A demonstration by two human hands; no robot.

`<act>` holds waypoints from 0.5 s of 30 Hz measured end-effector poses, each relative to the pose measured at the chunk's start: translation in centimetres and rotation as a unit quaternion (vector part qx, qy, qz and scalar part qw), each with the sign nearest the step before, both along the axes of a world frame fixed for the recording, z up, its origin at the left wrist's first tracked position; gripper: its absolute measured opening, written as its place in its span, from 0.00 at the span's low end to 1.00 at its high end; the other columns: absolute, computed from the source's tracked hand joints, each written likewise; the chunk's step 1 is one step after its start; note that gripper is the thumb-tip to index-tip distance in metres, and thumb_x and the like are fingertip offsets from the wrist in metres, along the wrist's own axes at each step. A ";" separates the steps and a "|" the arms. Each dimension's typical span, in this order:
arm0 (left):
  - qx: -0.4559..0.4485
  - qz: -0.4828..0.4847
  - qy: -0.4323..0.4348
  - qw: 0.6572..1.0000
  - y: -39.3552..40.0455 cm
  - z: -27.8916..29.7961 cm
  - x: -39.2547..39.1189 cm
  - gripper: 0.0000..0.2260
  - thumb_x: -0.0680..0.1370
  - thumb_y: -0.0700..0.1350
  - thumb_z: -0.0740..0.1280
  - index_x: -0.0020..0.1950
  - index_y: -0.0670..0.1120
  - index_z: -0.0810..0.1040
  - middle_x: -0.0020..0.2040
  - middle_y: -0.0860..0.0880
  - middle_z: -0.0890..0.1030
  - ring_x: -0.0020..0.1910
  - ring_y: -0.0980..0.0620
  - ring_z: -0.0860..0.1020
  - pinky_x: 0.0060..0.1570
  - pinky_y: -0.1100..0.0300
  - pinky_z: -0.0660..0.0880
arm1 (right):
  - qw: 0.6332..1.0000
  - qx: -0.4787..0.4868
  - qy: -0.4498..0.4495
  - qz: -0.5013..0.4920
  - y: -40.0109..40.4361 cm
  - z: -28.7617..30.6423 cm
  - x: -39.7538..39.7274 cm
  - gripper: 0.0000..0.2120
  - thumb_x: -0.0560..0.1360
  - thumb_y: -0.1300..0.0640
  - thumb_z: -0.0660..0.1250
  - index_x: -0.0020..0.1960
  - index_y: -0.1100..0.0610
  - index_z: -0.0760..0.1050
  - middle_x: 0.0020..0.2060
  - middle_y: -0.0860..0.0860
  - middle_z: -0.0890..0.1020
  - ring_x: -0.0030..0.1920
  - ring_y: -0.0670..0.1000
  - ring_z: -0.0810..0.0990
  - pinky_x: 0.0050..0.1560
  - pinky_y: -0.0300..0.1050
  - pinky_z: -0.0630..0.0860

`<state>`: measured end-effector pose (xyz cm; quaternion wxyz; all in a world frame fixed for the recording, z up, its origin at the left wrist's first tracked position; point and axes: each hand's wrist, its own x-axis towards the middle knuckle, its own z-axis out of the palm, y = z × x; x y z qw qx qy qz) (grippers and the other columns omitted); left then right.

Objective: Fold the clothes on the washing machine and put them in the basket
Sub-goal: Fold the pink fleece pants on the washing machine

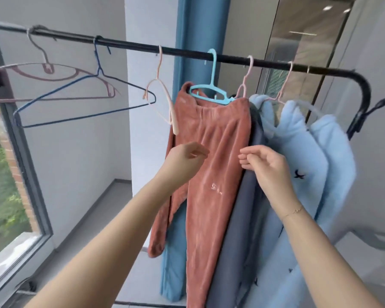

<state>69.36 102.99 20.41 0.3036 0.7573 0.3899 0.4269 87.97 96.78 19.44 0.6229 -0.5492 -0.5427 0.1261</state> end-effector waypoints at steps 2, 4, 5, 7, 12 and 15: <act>0.035 0.008 -0.032 0.999 1.2 2.2 1.9 0.13 0.76 0.38 0.60 0.54 0.49 0.81 0.50 0.55 0.82 0.50 0.57 0.79 0.48 0.67 0.74 | 0.999 0.020 0.042 -0.014 1.2 1.9 1.0 0.13 0.76 0.68 0.59 0.45 0.54 0.80 0.37 0.53 0.85 0.42 0.52 0.85 0.46 0.44 0.81; 0.059 0.026 -0.061 0.996 2.5 4.4 3.2 0.14 0.77 0.39 0.59 0.58 0.48 0.79 0.53 0.54 0.81 0.52 0.56 0.78 0.52 0.63 0.74 | 0.997 0.034 0.057 -0.041 2.0 3.0 1.2 0.12 0.76 0.67 0.58 0.47 0.55 0.78 0.35 0.54 0.85 0.37 0.52 0.85 0.41 0.44 0.80; 0.065 0.035 -0.073 0.995 3.2 5.4 3.8 0.15 0.77 0.39 0.59 0.60 0.48 0.78 0.54 0.54 0.80 0.52 0.56 0.78 0.53 0.62 0.74 | 0.996 0.048 0.042 -0.063 2.4 3.4 1.3 0.11 0.76 0.66 0.59 0.49 0.54 0.78 0.35 0.52 0.84 0.34 0.51 0.84 0.38 0.45 0.79; 0.064 0.048 -0.077 0.994 4.9 7.1 4.9 0.16 0.77 0.40 0.58 0.63 0.48 0.76 0.54 0.53 0.79 0.52 0.54 0.77 0.53 0.59 0.74 | 0.992 0.064 -0.027 -0.107 3.3 3.9 1.5 0.08 0.76 0.62 0.63 0.53 0.54 0.77 0.33 0.47 0.81 0.28 0.50 0.82 0.34 0.47 0.78; -0.003 0.028 -0.055 0.998 10.5 10.5 7.9 0.10 0.78 0.42 0.58 0.55 0.46 0.76 0.41 0.47 0.83 0.40 0.48 0.82 0.49 0.54 0.80 | 0.965 0.085 -0.180 -0.173 6.8 7.1 2.7 0.08 0.78 0.55 0.65 0.54 0.55 0.78 0.34 0.48 0.77 0.36 0.53 0.79 0.43 0.52 0.77; -0.003 0.005 -0.004 1.000 12.5 11.2 9.1 0.12 0.79 0.43 0.59 0.63 0.47 0.70 0.40 0.50 0.80 0.39 0.50 0.80 0.45 0.55 0.78 | 0.955 0.081 -0.216 -0.185 8.9 8.6 3.6 0.10 0.78 0.55 0.64 0.56 0.56 0.80 0.43 0.50 0.80 0.47 0.50 0.78 0.54 0.45 0.74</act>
